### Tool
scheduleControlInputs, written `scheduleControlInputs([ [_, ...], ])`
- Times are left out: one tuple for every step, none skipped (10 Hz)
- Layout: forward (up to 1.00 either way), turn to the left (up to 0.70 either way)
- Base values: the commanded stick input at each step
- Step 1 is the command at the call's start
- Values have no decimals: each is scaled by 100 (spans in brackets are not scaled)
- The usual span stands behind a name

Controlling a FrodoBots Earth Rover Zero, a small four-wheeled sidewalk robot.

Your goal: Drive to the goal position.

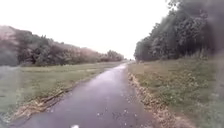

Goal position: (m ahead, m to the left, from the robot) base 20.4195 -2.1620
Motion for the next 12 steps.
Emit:
scheduleControlInputs([
  [100, 0],
  [100, 0],
  [100, 0],
  [100, 17],
  [100, 32],
  [100, 33],
  [100, 15],
  [100, 0],
  [100, 0],
  [100, 0],
  [100, 0],
  [100, 0],
])
